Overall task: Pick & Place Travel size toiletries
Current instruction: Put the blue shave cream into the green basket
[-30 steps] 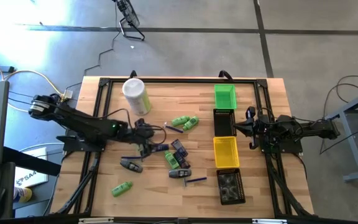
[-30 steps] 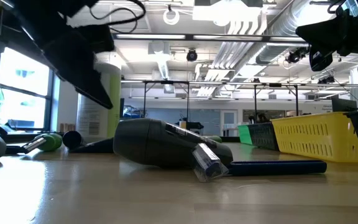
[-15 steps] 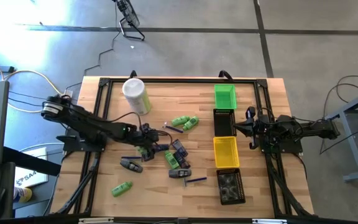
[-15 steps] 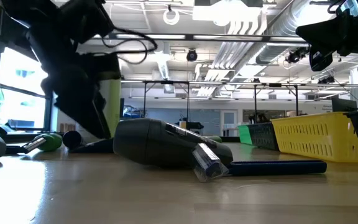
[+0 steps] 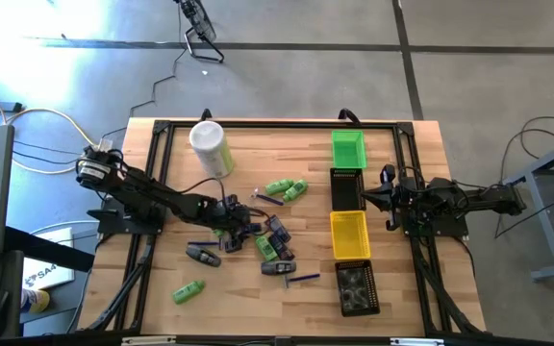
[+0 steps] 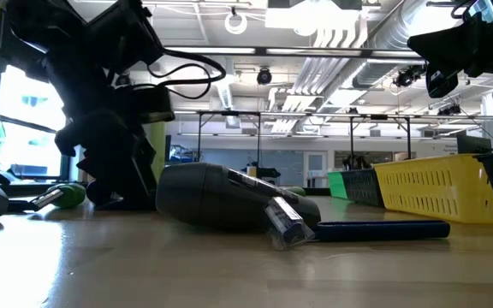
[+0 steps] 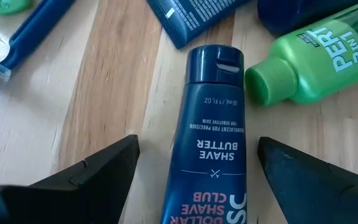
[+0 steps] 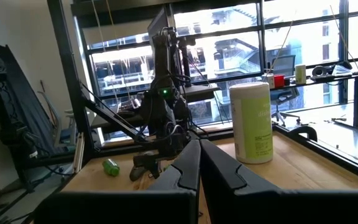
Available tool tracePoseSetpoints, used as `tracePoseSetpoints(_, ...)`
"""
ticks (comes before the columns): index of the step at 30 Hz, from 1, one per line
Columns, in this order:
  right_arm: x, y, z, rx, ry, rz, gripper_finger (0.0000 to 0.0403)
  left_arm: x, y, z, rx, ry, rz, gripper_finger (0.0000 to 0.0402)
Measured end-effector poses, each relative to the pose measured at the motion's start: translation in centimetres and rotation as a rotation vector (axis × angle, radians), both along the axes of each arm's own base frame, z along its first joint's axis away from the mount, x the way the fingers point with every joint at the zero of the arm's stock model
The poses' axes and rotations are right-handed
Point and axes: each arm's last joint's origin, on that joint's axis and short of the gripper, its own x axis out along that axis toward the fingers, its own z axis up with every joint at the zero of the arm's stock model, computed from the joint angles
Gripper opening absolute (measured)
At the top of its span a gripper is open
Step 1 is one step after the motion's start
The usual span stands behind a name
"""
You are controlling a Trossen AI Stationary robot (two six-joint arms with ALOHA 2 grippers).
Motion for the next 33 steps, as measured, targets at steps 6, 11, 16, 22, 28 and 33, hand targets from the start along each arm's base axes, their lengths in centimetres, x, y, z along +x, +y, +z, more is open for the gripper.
tracePoseSetpoints(6,0.00,0.00,0.00,0.000,0.000,0.000,0.0003,0.00,0.00,-0.06,-0.001,0.003,0.001,0.0328)
tracePoseSetpoints(11,0.00,0.00,0.00,0.000,0.000,0.000,0.0003,-0.03,0.01,-0.13,-0.002,0.006,0.003,0.0308)
tracePoseSetpoints(16,0.00,0.00,0.00,0.000,0.000,0.000,0.0003,-0.06,0.04,-0.17,-0.004,0.009,0.007,0.0249)
tracePoseSetpoints(22,0.00,0.00,0.00,0.000,0.000,0.000,0.0003,-0.04,0.02,-0.17,-0.013,0.008,0.001,0.0196)
tracePoseSetpoints(28,0.00,0.00,0.00,0.000,0.000,0.000,0.0003,-0.03,0.01,-0.18,-0.016,0.008,-0.003,0.0163)
tracePoseSetpoints(33,0.00,-0.01,0.00,0.001,0.000,-0.004,0.0003,-0.04,0.00,-0.18,-0.020,0.008,-0.001,0.0156)
